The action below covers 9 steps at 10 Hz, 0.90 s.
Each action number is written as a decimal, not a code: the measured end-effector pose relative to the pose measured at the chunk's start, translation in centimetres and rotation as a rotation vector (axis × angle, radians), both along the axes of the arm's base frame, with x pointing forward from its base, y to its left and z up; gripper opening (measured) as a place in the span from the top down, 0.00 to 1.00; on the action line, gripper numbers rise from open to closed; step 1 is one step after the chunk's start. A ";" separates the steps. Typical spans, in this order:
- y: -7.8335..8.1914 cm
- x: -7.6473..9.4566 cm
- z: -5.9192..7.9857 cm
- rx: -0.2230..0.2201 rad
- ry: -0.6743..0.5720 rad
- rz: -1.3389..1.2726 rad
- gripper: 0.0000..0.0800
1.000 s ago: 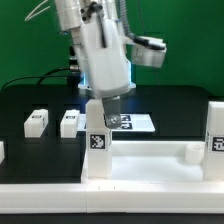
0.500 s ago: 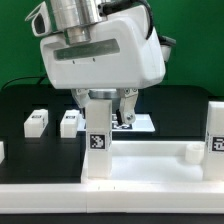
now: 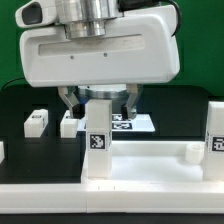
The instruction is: Assemble desk
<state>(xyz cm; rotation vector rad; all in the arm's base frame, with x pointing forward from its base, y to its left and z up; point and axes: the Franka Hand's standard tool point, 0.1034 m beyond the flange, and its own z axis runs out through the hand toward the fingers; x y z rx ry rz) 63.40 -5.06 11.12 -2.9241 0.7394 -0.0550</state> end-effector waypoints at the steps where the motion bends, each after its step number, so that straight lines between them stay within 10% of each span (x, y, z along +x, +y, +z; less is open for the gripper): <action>1: 0.0 0.0 0.0 0.000 0.000 0.000 0.46; 3: -0.3 -0.1 -0.1 0.004 0.015 -0.113 0.62; 7: -0.8 -0.3 -0.1 0.034 0.061 -0.555 0.63; 9: -0.6 -0.3 -0.3 0.127 0.110 -0.986 0.63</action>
Offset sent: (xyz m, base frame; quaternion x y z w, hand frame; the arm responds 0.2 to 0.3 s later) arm 0.0000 0.0000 0.0000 0.0000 0.0000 0.1938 0.9810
